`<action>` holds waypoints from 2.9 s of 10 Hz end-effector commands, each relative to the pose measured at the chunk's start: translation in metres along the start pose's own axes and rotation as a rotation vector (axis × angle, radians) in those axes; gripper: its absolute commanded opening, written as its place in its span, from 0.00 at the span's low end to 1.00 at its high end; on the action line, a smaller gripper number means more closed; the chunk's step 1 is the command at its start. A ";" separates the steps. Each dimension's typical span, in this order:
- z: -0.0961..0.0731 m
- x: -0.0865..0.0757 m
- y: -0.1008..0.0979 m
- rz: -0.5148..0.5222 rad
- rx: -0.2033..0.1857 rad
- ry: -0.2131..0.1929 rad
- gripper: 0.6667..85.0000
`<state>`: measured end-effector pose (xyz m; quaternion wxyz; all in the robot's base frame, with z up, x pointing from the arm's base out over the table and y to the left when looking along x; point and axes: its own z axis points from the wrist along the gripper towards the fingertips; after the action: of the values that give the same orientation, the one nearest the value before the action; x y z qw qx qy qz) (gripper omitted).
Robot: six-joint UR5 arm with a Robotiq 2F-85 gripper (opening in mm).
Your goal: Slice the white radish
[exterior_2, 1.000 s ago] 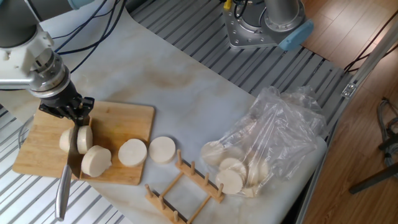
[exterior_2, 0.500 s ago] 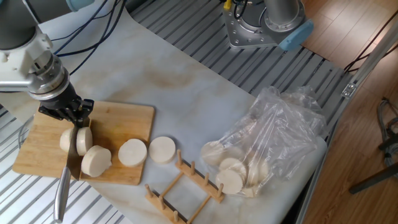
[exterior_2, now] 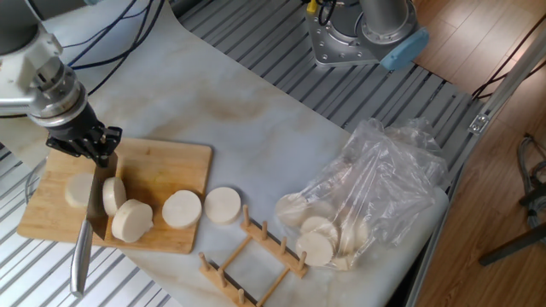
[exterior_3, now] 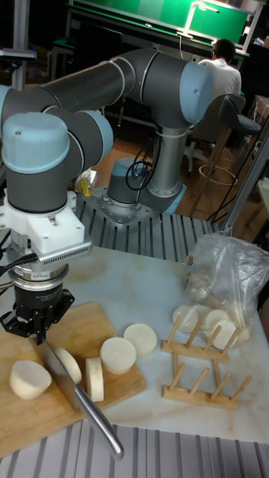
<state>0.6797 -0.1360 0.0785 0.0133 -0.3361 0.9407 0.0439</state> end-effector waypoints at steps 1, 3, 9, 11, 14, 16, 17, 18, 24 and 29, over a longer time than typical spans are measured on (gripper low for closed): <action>0.000 -0.003 0.000 0.007 -0.011 -0.015 0.01; 0.000 -0.003 -0.001 0.007 -0.007 -0.010 0.01; -0.018 -0.011 -0.006 0.026 -0.002 0.011 0.01; -0.029 -0.011 -0.006 0.032 -0.003 0.030 0.01; -0.050 -0.014 -0.006 0.051 0.004 0.053 0.01; -0.052 -0.017 -0.006 0.079 0.008 0.044 0.01; -0.046 -0.014 -0.008 0.084 0.015 0.050 0.01; -0.038 -0.012 -0.010 0.080 0.020 0.045 0.01; -0.029 -0.013 -0.008 0.073 0.025 0.011 0.01; -0.024 0.020 -0.003 0.076 0.048 0.049 0.01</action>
<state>0.6739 -0.1501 0.1015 -0.0084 -0.3021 0.9531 0.0135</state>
